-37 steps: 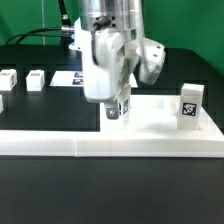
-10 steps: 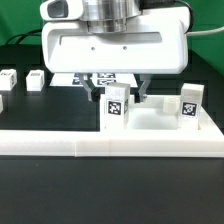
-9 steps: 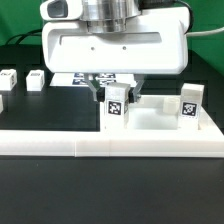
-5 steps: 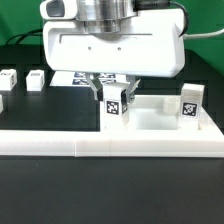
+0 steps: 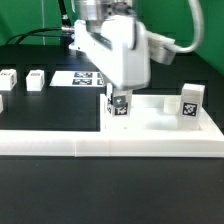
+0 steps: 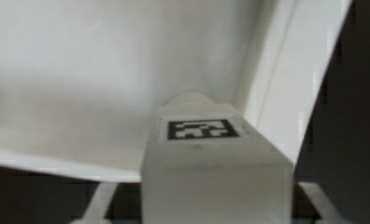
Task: Assemble square table
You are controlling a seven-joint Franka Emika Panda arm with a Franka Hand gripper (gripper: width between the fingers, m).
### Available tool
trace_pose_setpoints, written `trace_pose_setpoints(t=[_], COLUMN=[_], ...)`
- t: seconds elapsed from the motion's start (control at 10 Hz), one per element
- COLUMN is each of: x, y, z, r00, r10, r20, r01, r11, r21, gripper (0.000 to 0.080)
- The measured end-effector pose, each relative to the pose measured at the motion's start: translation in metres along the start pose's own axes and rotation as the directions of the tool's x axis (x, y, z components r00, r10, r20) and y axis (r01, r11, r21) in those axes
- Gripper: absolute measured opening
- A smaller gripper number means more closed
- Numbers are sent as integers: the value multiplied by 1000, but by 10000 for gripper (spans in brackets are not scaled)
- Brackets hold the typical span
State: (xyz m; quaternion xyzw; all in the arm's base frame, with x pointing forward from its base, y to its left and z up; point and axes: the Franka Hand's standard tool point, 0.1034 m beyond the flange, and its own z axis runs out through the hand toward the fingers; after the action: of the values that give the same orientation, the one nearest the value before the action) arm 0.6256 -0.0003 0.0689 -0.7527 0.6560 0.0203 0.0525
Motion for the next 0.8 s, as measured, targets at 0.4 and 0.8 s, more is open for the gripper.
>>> trace_pose_setpoints(t=[0.4, 0.8], x=[0, 1], y=[3, 4], z=[1, 2], r00=[939, 937], r10=[344, 349], r20=[22, 19], r01=[-344, -349], r11=[939, 937], r21=[7, 6], gripper=[293, 472])
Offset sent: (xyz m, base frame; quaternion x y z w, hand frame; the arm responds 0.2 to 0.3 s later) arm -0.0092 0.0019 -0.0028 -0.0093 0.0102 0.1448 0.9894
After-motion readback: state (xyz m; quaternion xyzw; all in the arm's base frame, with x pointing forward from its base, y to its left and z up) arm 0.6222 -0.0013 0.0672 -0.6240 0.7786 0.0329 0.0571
